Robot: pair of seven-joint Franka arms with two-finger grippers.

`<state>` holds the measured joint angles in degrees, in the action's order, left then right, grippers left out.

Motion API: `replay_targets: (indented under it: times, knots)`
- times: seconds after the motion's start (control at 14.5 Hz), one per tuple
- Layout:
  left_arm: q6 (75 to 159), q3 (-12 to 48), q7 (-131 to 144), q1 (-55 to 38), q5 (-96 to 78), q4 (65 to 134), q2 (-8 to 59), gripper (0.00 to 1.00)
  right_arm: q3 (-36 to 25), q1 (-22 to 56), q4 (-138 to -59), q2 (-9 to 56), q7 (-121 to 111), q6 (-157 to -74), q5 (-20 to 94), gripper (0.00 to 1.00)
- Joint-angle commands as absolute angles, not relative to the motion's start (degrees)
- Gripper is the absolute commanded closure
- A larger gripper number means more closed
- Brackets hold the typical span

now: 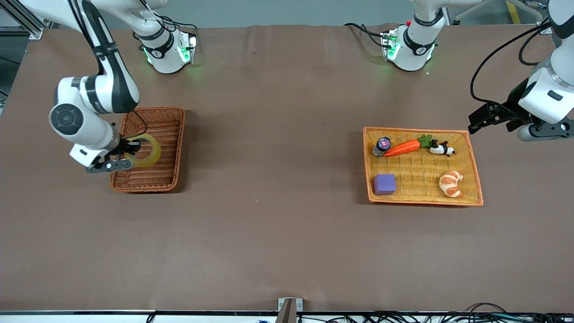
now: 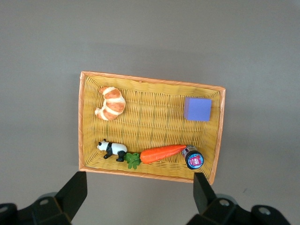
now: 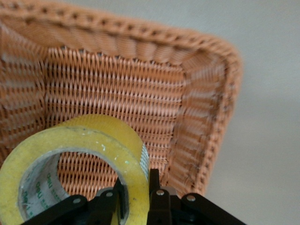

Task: Move tape to another basket
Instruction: 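Carry the tape into the wicker basket with the right gripper, then open the right gripper and lift it away from the basket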

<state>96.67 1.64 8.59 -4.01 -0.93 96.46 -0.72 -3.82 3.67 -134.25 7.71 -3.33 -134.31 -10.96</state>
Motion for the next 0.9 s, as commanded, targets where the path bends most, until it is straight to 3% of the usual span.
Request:
replay_targets:
  times: [0.0, 0.14, 0.21, 0.28, 0.34, 0.41, 0.83]
  knots:
    - [94.39, 0.88, 7.65, -4.75, -1.76, 94.92, -0.09, 0.0, -4.57, 2.99, -140.18, 6.85, -4.57, -141.58, -9.93, 0.97]
    - [94.75, 1.14, 7.56, -4.22, -1.67, 94.92, 0.09, 0.0, -4.57, 2.99, -140.36, 7.47, -4.66, -141.68, -9.93, 0.93]
    - [95.09, 1.14, 6.95, -4.22, -1.67, 95.01, 0.09, 0.0, -4.57, 2.99, -140.45, 8.34, -4.66, -141.94, -9.93, 0.84]
    - [95.18, 1.14, 6.07, -4.22, -1.67, 95.01, 0.09, 0.0, -4.57, 3.08, -140.36, 8.87, -4.66, -142.64, -9.93, 0.56]
    - [95.27, 1.06, 6.06, -4.13, -1.76, 95.01, 0.09, 0.0, -4.57, 3.16, -140.01, 8.79, -4.66, -142.65, -9.93, 0.18]
    - [95.45, 1.14, 5.98, -4.04, -1.67, 95.1, 0.17, 0.0, -4.57, 3.08, -139.4, 8.62, -4.48, -142.47, -9.93, 0.0]
    - [96.42, 1.14, 5.98, -4.04, -1.32, 94.57, 0.44, 0.0, -4.48, 3.16, -130.79, 2.91, -3.69, -141.16, -9.84, 0.0]
